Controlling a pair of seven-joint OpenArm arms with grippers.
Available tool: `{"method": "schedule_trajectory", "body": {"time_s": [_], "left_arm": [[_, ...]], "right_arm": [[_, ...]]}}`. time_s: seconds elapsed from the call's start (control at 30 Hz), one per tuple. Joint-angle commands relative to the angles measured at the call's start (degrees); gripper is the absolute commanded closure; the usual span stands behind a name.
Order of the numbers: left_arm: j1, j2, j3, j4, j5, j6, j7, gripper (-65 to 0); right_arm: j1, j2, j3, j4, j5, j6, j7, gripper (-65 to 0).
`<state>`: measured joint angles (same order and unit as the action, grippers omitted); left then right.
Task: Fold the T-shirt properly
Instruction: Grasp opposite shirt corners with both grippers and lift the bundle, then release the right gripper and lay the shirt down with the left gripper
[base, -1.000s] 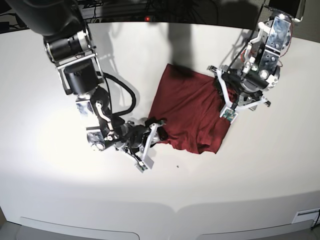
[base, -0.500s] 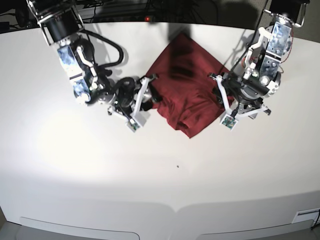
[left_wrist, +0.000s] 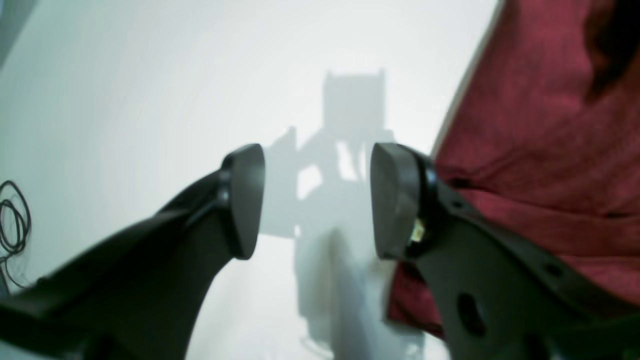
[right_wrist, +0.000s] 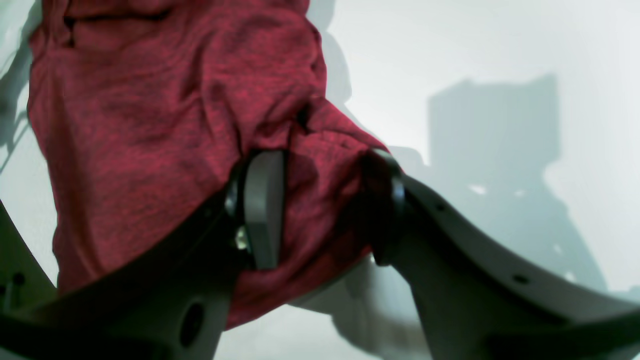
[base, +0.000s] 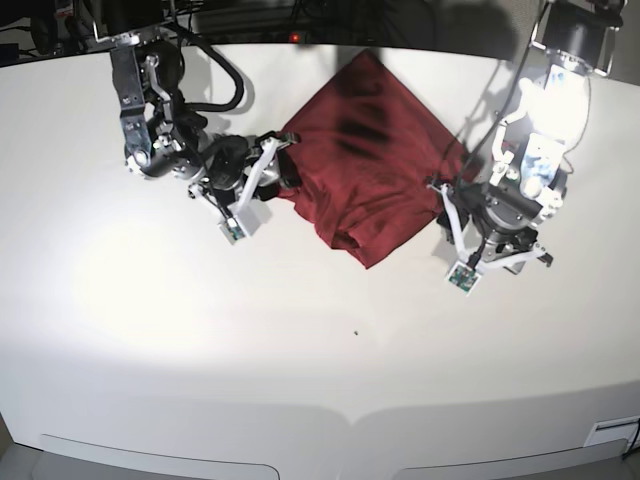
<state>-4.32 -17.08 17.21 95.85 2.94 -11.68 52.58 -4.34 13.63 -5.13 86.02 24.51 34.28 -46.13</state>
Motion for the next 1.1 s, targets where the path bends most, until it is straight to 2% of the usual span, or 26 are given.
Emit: {"method": "schedule_trajectory", "body": {"time_s": [0.0,0.07,0.2,0.3,0.37,0.43,0.5,0.57,0.73,0.9,1.07], "left_arm": [[-1.3,-0.2,-0.3,0.9,0.0,0.6,-0.2,-33.0],[-2.0,-0.1,-0.3,2.1,-1.5,0.6,2.9,-31.8],[-0.2,-0.1,-0.3,12.2,-10.4,0.5,7.3,-28.3],[4.5,-0.1,-0.3,20.7,-16.3,0.3,8.7,-28.3],[8.3,-0.1,-0.3,23.3,-16.8,0.3,7.9,-28.3],[12.0,-0.1,-0.3,22.8,-13.1,1.1,4.9,-28.3],[14.8,-0.1,-0.3,21.2,-7.4,4.8,2.3,-28.3],[15.6,0.0,-0.3,18.7,-4.4,7.5,2.0,-28.3],[15.2,2.3,-0.3,10.2,-4.3,7.5,1.3,-28.3],[14.2,4.5,-0.3,-0.5,5.1,7.5,-1.4,-28.3],[8.0,4.5,-0.3,-9.4,7.0,7.6,-1.9,-28.3]], "right_arm": [[0.5,0.2,0.4,1.3,-1.5,-0.2,-0.8,-26.5],[0.7,0.2,0.4,3.1,-1.5,-0.2,0.5,-26.5],[1.0,0.2,0.4,6.4,-1.5,-0.3,3.5,-26.5],[2.3,0.2,0.4,7.5,-1.5,-0.3,5.0,-26.5],[3.9,0.2,0.4,7.5,-1.6,-0.3,5.0,-26.5],[5.6,0.2,0.4,7.5,-1.6,-0.3,5.0,-26.5],[7.5,0.2,0.5,7.6,-1.6,-0.3,5.5,-26.5],[9.0,0.2,0.6,8.0,-1.8,-0.3,6.7,-26.5],[11.5,0.2,0.6,9.6,-1.8,-0.3,7.0,-26.5],[11.4,0.2,0.6,10.0,-1.9,-0.3,6.1,-26.5],[11.5,0.2,0.6,10.0,-1.9,-0.3,5.9,-26.5]]}}
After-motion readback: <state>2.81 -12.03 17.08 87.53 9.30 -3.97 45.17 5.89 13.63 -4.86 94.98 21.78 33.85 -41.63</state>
